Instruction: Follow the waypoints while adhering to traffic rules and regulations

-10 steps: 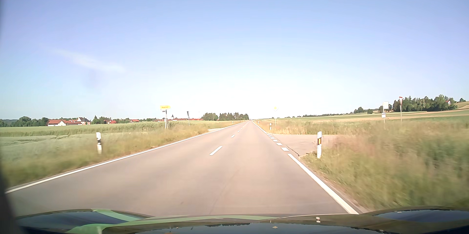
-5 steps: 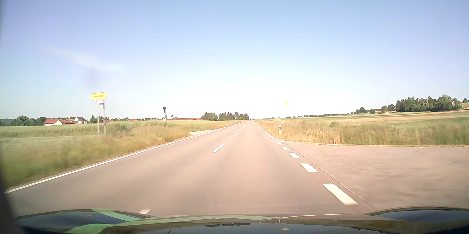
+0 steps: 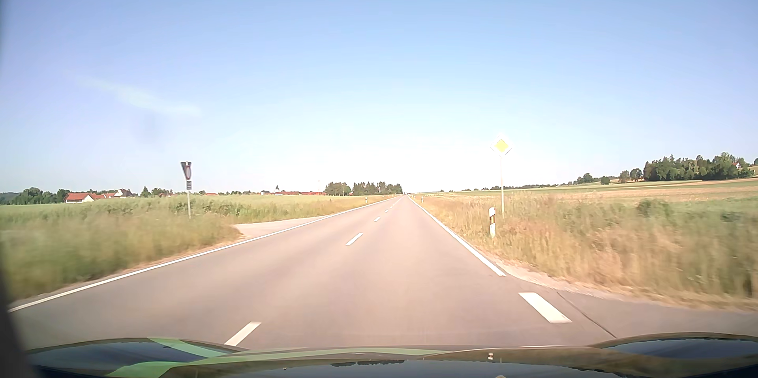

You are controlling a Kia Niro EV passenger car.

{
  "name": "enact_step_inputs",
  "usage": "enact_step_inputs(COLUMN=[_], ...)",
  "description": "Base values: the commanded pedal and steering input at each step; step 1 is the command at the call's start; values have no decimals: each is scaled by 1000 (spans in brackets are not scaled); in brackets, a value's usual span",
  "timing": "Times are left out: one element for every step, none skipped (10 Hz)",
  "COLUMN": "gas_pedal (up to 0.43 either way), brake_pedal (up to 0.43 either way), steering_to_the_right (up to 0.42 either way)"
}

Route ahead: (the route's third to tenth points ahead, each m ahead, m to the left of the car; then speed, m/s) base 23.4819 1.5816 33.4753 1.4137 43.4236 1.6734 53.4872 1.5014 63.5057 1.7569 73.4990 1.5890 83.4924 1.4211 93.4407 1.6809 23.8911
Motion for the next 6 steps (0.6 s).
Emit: enact_step_inputs(gas_pedal=[287,287,287,287,287,280], brake_pedal=[0,0,0,0,0,0], steering_to_the_right=[-2,-2,-2,-2,-2,-1])
